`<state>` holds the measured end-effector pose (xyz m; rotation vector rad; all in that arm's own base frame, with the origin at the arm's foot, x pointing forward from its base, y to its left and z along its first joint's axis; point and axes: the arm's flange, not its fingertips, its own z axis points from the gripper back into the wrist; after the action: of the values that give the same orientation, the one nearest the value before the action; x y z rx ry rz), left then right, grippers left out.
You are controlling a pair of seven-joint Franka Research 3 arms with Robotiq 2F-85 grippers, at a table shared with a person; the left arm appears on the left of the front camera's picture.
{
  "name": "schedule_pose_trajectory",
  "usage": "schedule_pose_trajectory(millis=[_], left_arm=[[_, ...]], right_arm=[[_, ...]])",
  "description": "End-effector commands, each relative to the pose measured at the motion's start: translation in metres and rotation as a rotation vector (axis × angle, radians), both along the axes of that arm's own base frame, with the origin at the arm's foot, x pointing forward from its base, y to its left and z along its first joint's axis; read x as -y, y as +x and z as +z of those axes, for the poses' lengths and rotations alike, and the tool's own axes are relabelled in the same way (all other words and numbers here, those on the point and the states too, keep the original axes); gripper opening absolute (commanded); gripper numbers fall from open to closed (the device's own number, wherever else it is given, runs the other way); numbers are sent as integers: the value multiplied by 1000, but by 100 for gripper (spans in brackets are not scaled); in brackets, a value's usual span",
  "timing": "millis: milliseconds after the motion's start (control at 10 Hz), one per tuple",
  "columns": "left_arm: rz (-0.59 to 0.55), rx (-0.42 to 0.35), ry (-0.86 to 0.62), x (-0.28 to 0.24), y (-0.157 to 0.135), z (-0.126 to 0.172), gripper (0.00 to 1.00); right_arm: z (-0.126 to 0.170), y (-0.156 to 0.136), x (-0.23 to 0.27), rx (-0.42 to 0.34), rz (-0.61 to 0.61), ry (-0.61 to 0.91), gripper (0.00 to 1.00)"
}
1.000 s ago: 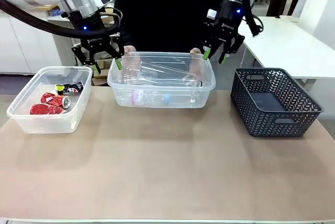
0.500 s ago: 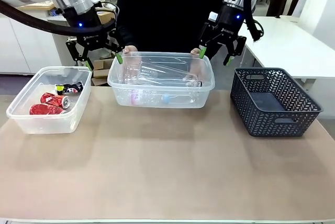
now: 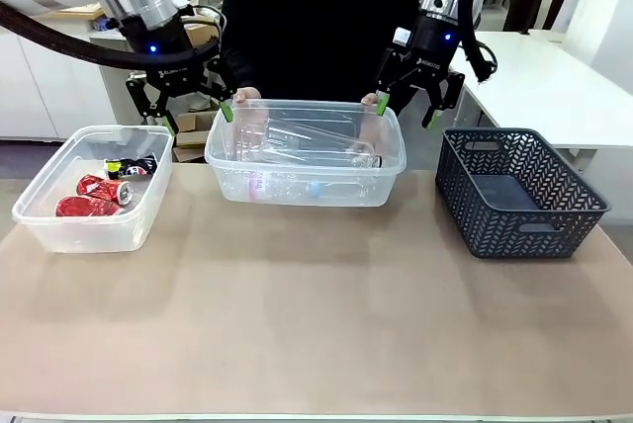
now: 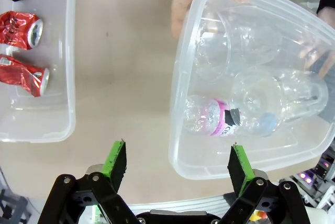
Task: Sort the waste into each basket.
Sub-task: Release the Organizing box you were holding.
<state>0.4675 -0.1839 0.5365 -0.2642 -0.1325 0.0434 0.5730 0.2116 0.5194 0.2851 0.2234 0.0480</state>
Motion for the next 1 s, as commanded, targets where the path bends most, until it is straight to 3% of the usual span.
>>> schedule_pose_trajectory(millis=[0, 300, 400, 500, 600, 700, 900], left_arm=[[5, 2, 5, -1, 0, 2, 100], [0, 0, 0, 0, 0, 0, 100], [-52, 31, -4, -2, -17, 24, 100], [-176, 26, -94, -11, -55, 44, 100], [-242, 49, -68, -26, -102, 52, 100], [-277, 92, -67, -37, -145, 54, 100], [-453, 106, -44, -43, -220, 45, 100]], right_arm=[[3, 0, 1, 3, 1, 15, 100], [0, 0, 0, 1, 0, 0, 100], [42, -23, 20, 55, 75, 80, 100], [74, -65, 43, 111, 140, 146, 100], [95, -113, 71, 153, 225, 166, 100], [103, -158, 93, 143, 306, 169, 100], [102, -226, 111, 157, 336, 50, 100]])
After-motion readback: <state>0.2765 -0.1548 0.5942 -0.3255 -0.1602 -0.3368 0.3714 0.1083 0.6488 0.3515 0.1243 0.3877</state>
